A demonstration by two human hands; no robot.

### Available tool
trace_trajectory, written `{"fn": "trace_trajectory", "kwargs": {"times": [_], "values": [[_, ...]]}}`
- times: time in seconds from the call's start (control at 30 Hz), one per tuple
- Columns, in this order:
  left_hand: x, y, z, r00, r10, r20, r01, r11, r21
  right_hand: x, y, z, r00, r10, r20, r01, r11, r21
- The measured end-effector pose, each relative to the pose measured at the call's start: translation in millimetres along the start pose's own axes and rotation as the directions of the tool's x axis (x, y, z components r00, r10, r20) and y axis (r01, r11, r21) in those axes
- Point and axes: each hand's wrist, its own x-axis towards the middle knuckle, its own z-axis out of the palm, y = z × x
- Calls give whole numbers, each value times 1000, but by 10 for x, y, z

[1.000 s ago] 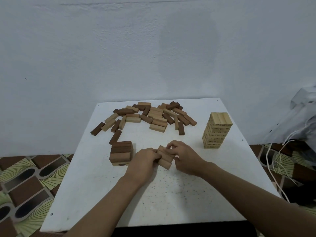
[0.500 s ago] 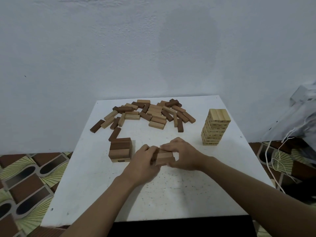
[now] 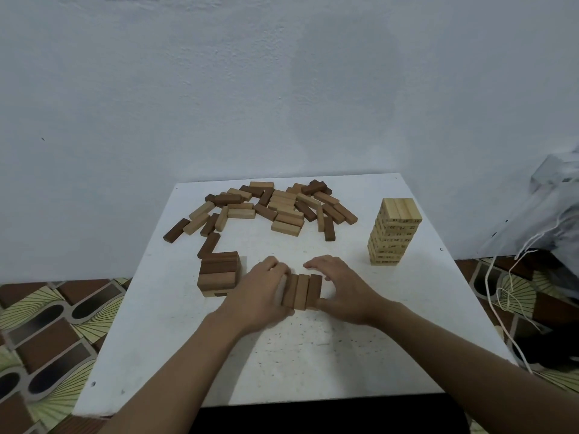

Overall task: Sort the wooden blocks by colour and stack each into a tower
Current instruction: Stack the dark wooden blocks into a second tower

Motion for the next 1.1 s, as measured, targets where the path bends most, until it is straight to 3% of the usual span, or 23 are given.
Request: {"fn": "trace_trajectory", "kwargs": {"times": [0.2,0.4,0.7,1.1], "values": [[205,-70,-64,976,84,202,-83,996,-16,-20,23,25,999,-18,41,25,986,-166],[278,-99,-46,977,85,194,-71,994,-79,90,-18,-45,994,-79,78,86,992,-95],[198,-143,91,997,21,70,-10,988,-154,105,-63,-134,993,3,114,-4,1000,4],[219,-186,142,999,23,32,-16,978,-208,211,-84,-177,984,15,177,-19,1000,19]]}}
